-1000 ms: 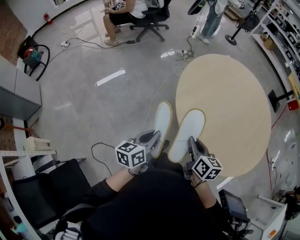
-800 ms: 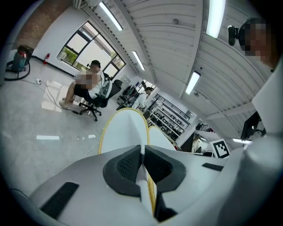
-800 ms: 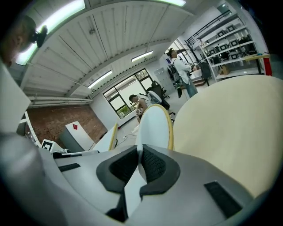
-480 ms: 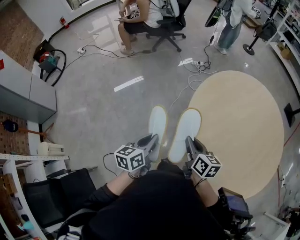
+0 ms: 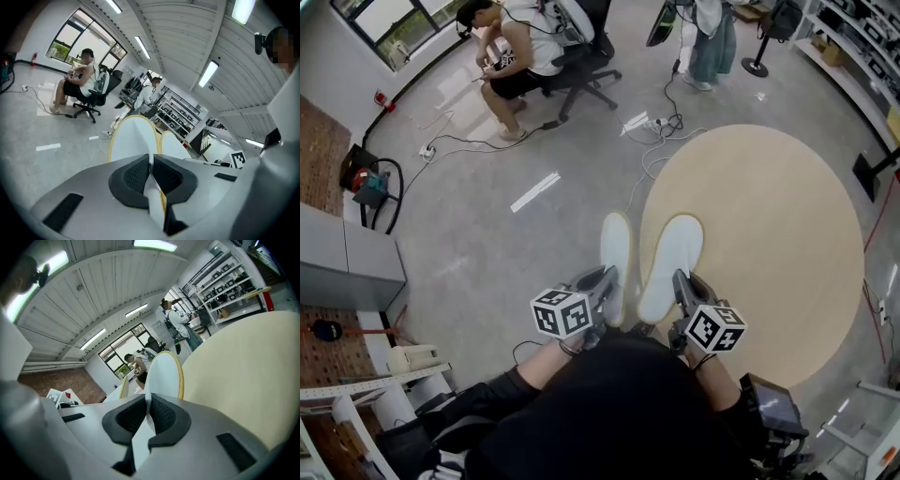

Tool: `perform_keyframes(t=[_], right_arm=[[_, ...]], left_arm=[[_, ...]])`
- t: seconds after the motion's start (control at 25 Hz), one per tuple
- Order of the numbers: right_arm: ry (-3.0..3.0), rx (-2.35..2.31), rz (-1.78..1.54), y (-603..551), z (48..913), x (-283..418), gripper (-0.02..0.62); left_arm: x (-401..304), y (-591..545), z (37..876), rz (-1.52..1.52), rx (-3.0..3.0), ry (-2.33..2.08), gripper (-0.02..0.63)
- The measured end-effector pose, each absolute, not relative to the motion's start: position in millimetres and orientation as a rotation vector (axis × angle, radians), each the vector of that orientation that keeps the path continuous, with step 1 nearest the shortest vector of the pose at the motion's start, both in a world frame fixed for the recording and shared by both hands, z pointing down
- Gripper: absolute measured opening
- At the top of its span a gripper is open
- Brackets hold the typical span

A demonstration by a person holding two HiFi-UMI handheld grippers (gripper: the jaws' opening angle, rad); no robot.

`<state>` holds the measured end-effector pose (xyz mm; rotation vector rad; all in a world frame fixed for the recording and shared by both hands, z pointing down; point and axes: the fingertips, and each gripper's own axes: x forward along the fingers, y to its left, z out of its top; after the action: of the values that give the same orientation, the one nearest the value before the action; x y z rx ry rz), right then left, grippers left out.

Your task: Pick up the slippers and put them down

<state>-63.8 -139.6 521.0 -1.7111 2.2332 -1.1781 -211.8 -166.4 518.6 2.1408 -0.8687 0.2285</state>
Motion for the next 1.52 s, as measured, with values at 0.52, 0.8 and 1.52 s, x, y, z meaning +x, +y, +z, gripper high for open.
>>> perform_keyframes(t=[0.52, 0.8, 1.52], right_arm=[[1.764, -2.033, -1.267, -153.4, 549.3, 41.7, 0.031], [1.563, -2.131, -1.367, -204.9, 587.4, 67.0, 0.032], [1.518, -2.193, -1.567, -342.4, 663.7, 69.6, 0.032]], left_arm=[[-95.9, -238.1, 548.9, 0.445, 2.139, -0.509, 0.032], [-56.5, -320.3, 581.0, 0.531, 2.116, -0.396, 0.033], [7.0, -442.8, 676.1, 0.788, 1.970, -0.330, 0.034]])
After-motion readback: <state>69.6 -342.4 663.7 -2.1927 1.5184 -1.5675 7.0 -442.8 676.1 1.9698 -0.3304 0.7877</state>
